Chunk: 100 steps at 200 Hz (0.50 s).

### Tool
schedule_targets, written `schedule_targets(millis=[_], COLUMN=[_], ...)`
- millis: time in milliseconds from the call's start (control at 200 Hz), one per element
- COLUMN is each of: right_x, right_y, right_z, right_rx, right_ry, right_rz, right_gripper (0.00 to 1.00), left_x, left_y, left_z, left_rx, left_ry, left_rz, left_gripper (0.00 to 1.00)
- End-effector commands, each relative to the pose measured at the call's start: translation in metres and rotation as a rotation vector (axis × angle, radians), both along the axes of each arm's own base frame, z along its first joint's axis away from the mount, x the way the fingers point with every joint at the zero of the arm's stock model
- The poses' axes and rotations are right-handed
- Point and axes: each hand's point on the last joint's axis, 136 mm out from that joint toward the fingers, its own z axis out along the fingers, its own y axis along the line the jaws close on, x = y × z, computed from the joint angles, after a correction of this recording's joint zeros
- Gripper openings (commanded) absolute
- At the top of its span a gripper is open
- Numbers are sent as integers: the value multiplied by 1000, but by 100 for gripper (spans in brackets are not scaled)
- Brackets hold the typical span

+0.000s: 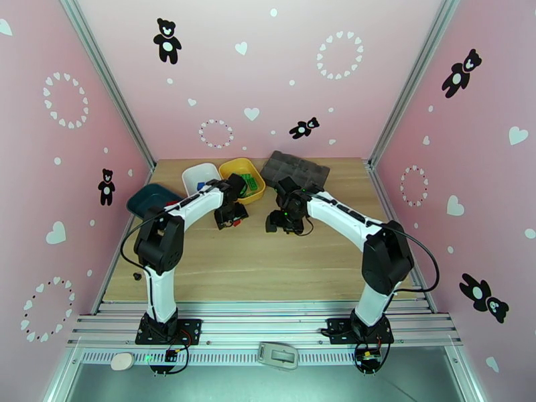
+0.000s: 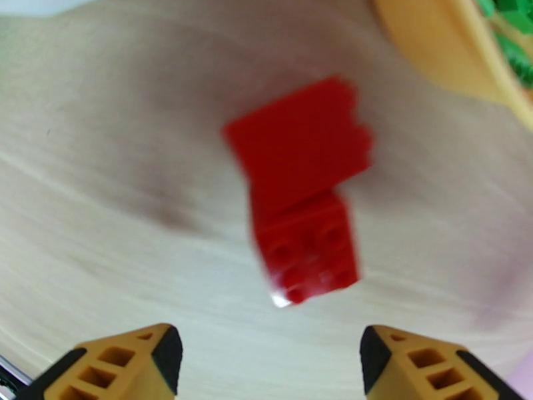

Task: Sort the legos into containers by color

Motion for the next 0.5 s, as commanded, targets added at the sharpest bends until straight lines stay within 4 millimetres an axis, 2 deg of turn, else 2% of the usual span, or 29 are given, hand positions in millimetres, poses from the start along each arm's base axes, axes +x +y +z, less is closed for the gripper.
schedule_targets(millis=[0,335,495], right_x=[0,5,6], right_y=[-7,-5,-1], right_z=[10,9,8], right_rx=[10,30,48], right_ry=[-22,-10,-1], right_rz=[-6,-5,-11], right_gripper=[72,71,71], left_x=[8,19,21], left_y=[-5,2,6], left_z=[-5,-15,-15], left_rx=[0,74,82], left_ry=[13,28,27], left_rz=[13,1,-2], left_gripper=[74,69,60])
